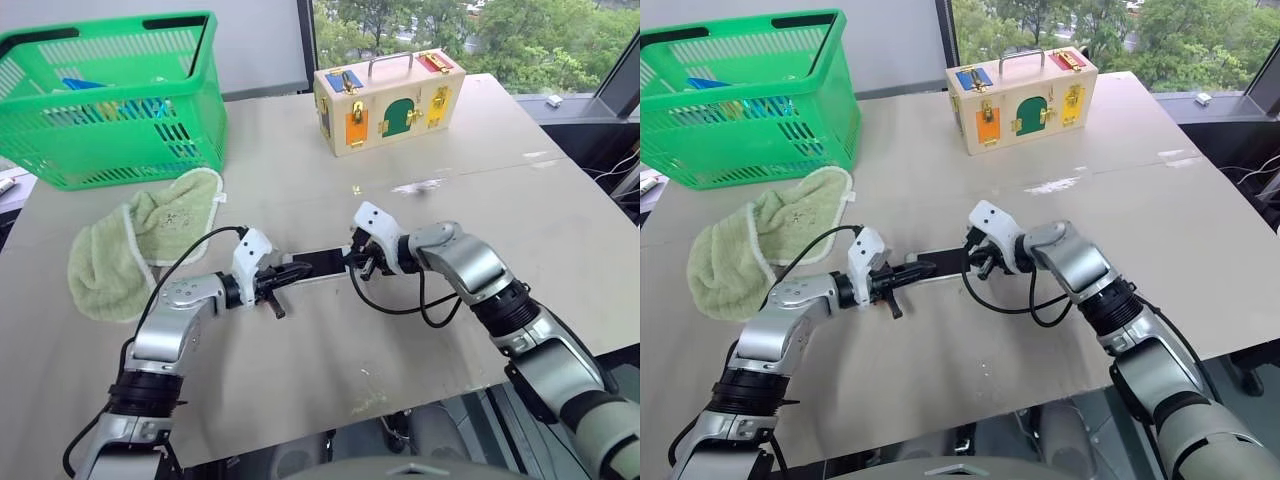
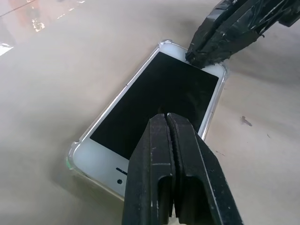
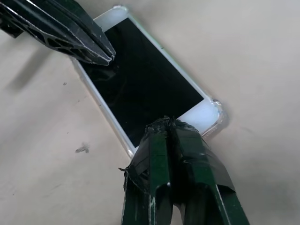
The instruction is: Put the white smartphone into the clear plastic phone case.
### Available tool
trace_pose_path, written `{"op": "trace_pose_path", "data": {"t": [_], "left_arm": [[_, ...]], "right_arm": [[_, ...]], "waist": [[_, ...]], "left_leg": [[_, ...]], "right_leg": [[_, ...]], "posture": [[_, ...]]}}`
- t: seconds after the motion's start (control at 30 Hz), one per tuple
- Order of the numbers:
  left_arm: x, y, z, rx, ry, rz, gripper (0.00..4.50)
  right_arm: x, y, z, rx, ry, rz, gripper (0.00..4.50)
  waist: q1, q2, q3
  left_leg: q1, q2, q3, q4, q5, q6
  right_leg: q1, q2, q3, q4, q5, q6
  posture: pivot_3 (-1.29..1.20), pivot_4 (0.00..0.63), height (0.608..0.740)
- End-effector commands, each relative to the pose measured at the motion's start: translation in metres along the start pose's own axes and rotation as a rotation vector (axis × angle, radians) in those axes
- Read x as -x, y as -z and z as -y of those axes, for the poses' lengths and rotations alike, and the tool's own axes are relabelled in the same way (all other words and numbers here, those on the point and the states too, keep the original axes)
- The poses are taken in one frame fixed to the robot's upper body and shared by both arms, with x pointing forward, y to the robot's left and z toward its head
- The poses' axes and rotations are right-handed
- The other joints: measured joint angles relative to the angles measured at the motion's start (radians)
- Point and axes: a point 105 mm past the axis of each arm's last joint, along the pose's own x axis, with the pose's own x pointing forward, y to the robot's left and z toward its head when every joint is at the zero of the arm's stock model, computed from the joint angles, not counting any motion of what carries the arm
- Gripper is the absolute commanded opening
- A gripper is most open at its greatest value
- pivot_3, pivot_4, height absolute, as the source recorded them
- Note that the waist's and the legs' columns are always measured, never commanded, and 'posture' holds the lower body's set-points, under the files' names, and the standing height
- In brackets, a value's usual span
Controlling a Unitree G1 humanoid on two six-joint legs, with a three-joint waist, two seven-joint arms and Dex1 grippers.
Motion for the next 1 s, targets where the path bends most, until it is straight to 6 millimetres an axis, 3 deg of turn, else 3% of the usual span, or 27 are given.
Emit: {"op": "trace_pose_path", "data": {"t": [0.03, 0.27, 0.5, 0.6, 0.7, 0.8, 1.0], "left_arm": [[-0.001, 0.008, 0.004, 0.016, 0.003, -0.029, 0.04], [-0.004, 0.008, 0.005, 0.017, 0.004, -0.024, 0.04], [-0.005, 0.007, 0.005, 0.015, -0.002, -0.010, 0.04], [-0.004, 0.002, 0.004, 0.017, -0.012, 0.022, 0.04], [-0.002, 0.001, 0.003, 0.019, -0.018, 0.034, 0.04], [-0.001, 0.003, 0.004, 0.022, -0.019, 0.031, 0.04], [-0.002, -0.001, 0.005, 0.020, -0.016, 0.035, 0.04]], "right_arm": [[-0.016, 0.058, -0.010, -0.088, -0.044, -0.227, 0.00], [-0.022, 0.089, -0.005, -0.150, -0.026, -0.350, 0.00], [-0.026, 0.098, 0.000, -0.168, -0.007, -0.369, 0.00], [-0.022, 0.080, 0.002, -0.172, 0.009, -0.265, 0.00], [-0.014, 0.046, 0.006, -0.177, 0.051, -0.055, 0.00], [0.007, 0.012, 0.007, -0.147, 0.100, 0.185, 0.00], [0.042, -0.015, 0.004, -0.140, 0.143, 0.377, 0.00]], "waist": [[0.000, -0.001, -0.002], [-0.001, 0.000, -0.014], [-0.001, 0.003, -0.027], [0.000, 0.003, -0.027], [0.003, 0.002, -0.027], [0.003, 0.006, -0.022], [0.004, 0.006, -0.010]], "left_leg": [[0.000, 0.000, 0.000, 0.000, 0.000, 0.000], [0.003, 0.001, 0.000, 0.000, 0.000, 0.000], [0.010, 0.004, -0.001, 0.000, -0.003, -0.005], [0.012, 0.005, -0.001, 0.000, -0.003, -0.005], [0.011, 0.005, -0.002, 0.000, -0.003, -0.006], [0.004, 0.003, -0.002, 0.000, -0.003, -0.006], [-0.007, 0.000, -0.003, -0.001, -0.002, -0.003]], "right_leg": [[0.000, 0.000, 0.000, 0.000, 0.000, 0.000], [0.001, 0.000, 0.000, 0.001, 0.000, 0.000], [0.006, 0.000, -0.001, 0.001, -0.001, -0.001], [0.007, -0.001, -0.001, 0.001, -0.001, -0.001], [0.007, -0.001, -0.002, 0.000, -0.001, -0.001], [0.002, -0.002, -0.002, 0.000, -0.001, -0.001], [-0.006, 0.000, -0.002, -0.002, -0.001, -0.001]], "posture": [[0.00, 0.150, 0.740], [0.00, 0.150, 0.740], [0.00, 0.150, 0.740], [0.00, 0.150, 0.740], [0.00, 0.150, 0.740], [0.00, 0.150, 0.740], [0.00, 0.150, 0.740]]}}
